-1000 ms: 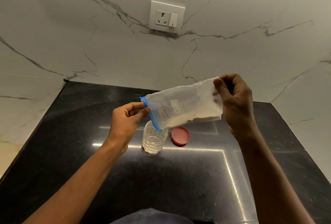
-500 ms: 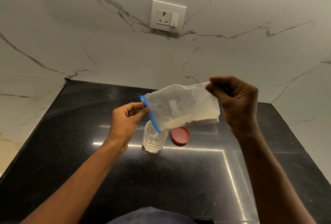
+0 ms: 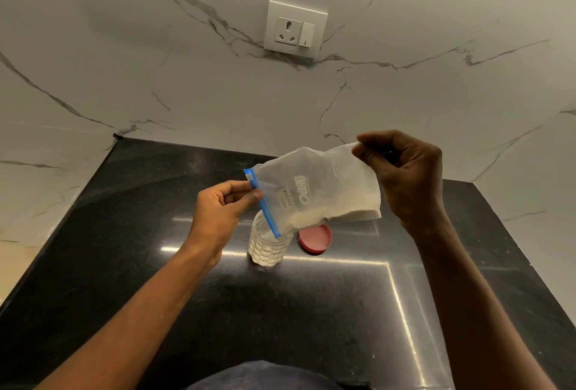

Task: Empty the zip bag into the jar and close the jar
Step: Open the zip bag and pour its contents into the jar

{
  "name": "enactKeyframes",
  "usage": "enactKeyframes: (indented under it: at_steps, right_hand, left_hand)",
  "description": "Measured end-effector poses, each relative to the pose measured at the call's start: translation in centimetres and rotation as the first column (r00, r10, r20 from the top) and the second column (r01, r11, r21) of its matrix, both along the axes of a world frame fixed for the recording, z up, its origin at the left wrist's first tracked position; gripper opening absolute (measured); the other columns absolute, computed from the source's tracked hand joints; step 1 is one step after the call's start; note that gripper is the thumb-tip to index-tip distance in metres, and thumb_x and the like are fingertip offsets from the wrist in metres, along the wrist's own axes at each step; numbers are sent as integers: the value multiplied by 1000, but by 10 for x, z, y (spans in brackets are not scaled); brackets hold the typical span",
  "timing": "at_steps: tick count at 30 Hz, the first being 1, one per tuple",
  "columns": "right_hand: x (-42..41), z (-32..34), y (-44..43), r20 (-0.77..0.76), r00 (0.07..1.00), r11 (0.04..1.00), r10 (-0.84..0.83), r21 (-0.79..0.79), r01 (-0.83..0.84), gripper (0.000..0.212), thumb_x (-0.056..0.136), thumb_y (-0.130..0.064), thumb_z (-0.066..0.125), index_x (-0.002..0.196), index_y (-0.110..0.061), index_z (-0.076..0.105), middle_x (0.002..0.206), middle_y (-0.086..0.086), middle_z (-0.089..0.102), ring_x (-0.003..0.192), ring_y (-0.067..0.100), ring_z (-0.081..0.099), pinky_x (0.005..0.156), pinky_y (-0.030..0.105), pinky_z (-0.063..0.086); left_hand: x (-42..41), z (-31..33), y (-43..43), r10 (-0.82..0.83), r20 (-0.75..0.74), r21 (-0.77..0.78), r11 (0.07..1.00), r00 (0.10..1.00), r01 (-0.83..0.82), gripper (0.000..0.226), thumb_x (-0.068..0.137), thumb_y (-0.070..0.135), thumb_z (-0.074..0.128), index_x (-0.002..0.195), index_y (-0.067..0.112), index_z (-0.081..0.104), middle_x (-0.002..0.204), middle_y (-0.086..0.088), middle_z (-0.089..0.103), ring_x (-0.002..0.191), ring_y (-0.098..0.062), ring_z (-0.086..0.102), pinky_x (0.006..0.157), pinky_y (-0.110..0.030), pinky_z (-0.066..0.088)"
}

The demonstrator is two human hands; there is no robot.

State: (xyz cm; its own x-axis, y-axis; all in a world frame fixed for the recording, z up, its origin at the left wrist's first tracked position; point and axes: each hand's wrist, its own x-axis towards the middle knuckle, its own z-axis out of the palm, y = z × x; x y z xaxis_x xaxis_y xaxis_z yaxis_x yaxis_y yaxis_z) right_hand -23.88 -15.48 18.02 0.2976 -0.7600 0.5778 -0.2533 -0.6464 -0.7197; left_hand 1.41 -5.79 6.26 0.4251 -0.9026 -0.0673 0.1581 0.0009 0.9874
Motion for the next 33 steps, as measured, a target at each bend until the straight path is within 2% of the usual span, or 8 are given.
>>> enactKeyframes:
  at_steps: [6, 10, 12, 15, 17, 23, 28, 33]
  right_hand:
    - [-6, -6, 2, -14, 999, 999, -29, 14, 29, 22, 90, -9, 80, 110, -18, 76, 98, -16, 77, 93, 8, 77, 85, 23, 62]
    - [-11, -7, 3, -13, 999, 999, -30, 32, 30, 22, 90, -9, 80, 109, -18, 76, 99, -9, 78, 92, 10, 78, 84, 24, 62]
    - [-12, -7, 3, -14, 1000, 999, -27, 31, 27, 22, 90, -8, 80, 109, -17, 76, 99, -10, 77, 92, 10, 77, 83, 23, 62]
    - [-13, -10, 2, -12, 1000, 1000, -9, 26, 10, 21, 91, -7, 79, 110, -14, 75, 100, -11, 77, 92, 8, 77, 83, 22, 61]
    - [-16, -12, 0, -1, 1000, 1000, 0, 29, 0, 21, 91, -7, 78, 110, -15, 76, 96, -14, 78, 93, 9, 77, 82, 20, 61]
    - [-27, -22, -2, 102, 995, 993, -10, 120, -3, 24, 89, -11, 83, 111, -19, 76, 94, -9, 77, 86, 7, 74, 75, 16, 58]
    - [-39, -32, -7, -76, 995, 900, 66, 435, -27, 75, 72, -45, 91, 137, -43, 55, 129, -11, 64, 113, 5, 68, 82, 22, 62]
    - [-36, -57, 1, 81, 993, 836, 89, 537, -118, 27, 85, -32, 77, 109, -21, 76, 107, 6, 79, 105, 38, 73, 85, 45, 65]
  left_hand:
    - [9, 23, 4, -176, 343, 221, 970, 923, 103, 31, 73, 36, 90, 89, 14, 75, 81, -2, 78, 76, -16, 75, 72, -27, 62]
    - [10, 50, 0, -160, 827, 271, 953, 539, -133, 88, 55, 84, 78, 118, 28, 50, 114, 5, 52, 105, -16, 50, 94, -40, 40]
    - [2, 70, -6, -114, 892, 145, 989, 437, -38, 106, 51, 95, 66, 137, 37, 43, 136, 2, 46, 124, -20, 43, 102, -43, 28]
    - [-27, 95, -34, -191, 925, 102, 958, 330, 269, 82, 78, 77, 68, 148, 39, 48, 153, 5, 50, 142, -21, 41, 104, -39, 19]
    - [-46, 104, -51, -307, 910, 189, 905, 279, 381, 55, 94, 60, 66, 142, 35, 57, 144, 6, 62, 136, -19, 50, 105, -40, 19]
    - [-60, 103, -69, -332, 836, 129, 893, 436, 432, 22, 106, 38, 61, 104, 23, 77, 98, 7, 74, 104, -20, 65, 107, -48, 29]
    - [-60, 96, -69, -361, 786, 88, 869, 502, 487, 22, 104, 32, 65, 109, 18, 81, 100, 2, 77, 101, -20, 67, 103, -63, 46]
    - [-59, 93, -68, -345, 775, 68, 878, 529, 473, 22, 102, 30, 67, 113, 16, 81, 108, -1, 78, 105, -21, 67, 103, -62, 48]
